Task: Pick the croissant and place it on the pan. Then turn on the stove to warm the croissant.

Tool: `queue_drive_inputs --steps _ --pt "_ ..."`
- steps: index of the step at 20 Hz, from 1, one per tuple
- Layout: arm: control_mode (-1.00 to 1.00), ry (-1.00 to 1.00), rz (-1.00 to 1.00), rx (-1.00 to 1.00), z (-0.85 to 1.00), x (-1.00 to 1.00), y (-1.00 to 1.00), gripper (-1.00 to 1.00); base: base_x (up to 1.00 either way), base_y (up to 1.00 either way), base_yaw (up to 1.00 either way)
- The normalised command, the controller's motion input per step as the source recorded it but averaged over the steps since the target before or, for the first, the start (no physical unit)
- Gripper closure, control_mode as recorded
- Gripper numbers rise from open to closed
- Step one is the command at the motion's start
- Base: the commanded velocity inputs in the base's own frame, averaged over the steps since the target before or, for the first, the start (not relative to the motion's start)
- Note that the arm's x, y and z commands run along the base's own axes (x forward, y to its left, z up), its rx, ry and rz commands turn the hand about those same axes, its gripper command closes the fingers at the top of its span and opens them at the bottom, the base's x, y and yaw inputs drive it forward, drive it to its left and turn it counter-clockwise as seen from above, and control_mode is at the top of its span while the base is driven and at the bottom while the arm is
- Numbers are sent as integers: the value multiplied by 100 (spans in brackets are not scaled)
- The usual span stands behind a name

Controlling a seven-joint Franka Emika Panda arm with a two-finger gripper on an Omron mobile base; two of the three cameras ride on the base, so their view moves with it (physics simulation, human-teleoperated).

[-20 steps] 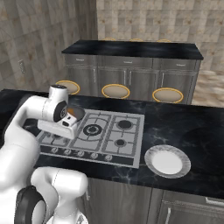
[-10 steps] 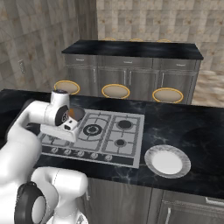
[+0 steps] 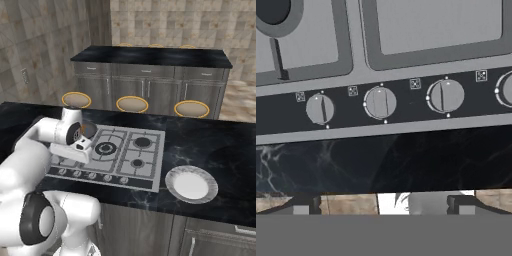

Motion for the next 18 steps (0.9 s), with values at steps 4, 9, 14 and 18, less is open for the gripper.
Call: queue_drive_inputs --steps 4,9,14,18 --pt "-100 3 0 0 -22 19 0 -100 0 0 0" --pt "-100 3 0 -1 -21 16 0 -100 0 0 0" --pt "-100 2 0 -1 -19 12 0 -100 0 0 0" --pt "-100 2 0 -3 -17 10 0 -100 0 0 0"
